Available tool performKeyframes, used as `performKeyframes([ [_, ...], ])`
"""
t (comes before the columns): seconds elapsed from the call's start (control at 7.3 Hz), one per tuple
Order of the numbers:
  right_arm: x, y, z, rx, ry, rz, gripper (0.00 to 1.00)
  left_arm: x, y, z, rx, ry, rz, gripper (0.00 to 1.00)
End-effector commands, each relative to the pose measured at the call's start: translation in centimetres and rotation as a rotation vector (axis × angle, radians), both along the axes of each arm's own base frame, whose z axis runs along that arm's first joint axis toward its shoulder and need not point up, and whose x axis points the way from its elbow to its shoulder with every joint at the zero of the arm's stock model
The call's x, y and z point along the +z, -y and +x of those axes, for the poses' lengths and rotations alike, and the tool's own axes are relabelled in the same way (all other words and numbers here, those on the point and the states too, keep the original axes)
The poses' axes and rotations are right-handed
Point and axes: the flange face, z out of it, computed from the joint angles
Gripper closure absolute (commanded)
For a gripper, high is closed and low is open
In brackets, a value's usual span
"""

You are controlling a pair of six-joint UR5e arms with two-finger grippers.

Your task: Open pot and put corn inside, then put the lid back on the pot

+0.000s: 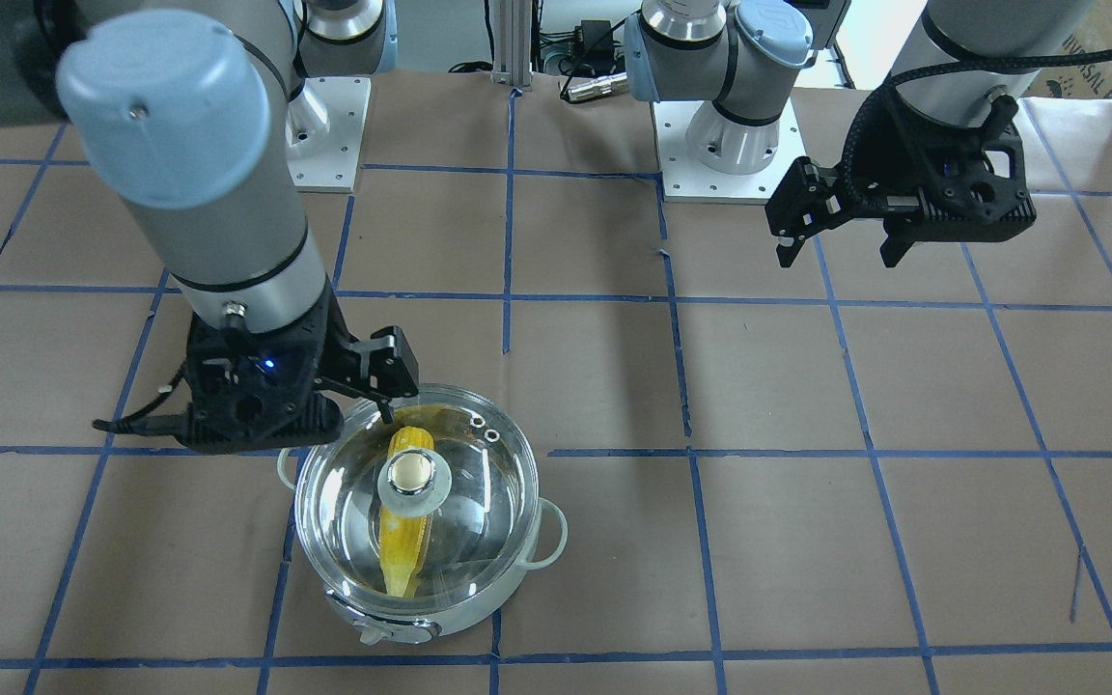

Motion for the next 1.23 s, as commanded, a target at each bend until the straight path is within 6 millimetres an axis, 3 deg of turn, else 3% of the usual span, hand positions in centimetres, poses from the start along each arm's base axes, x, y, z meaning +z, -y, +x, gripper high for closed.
performKeyframes([
  [0.0, 2.7, -5.0, -7.2, -0.036, -0.007, 0.048, 0.00, 0.0, -0.1, 0.0, 0.000, 0.000, 0.000, 0.00],
  [0.14, 2.6, -6.4, -9.5, -0.059, -0.003, 0.055, 0.00, -0.1, 0.0, 0.0, -0.001, 0.003, 0.003, 0.00],
  [0.55, 0.4, -8.4, -10.2, -0.074, 0.000, 0.092, 0.00, 0.1, -0.1, -0.1, 0.000, 0.002, -0.002, 0.00],
  [1.1, 1.4, -8.2, -9.8, -0.076, -0.002, 0.060, 0.00, 0.0, 0.0, -0.1, 0.005, 0.002, 0.000, 0.00],
])
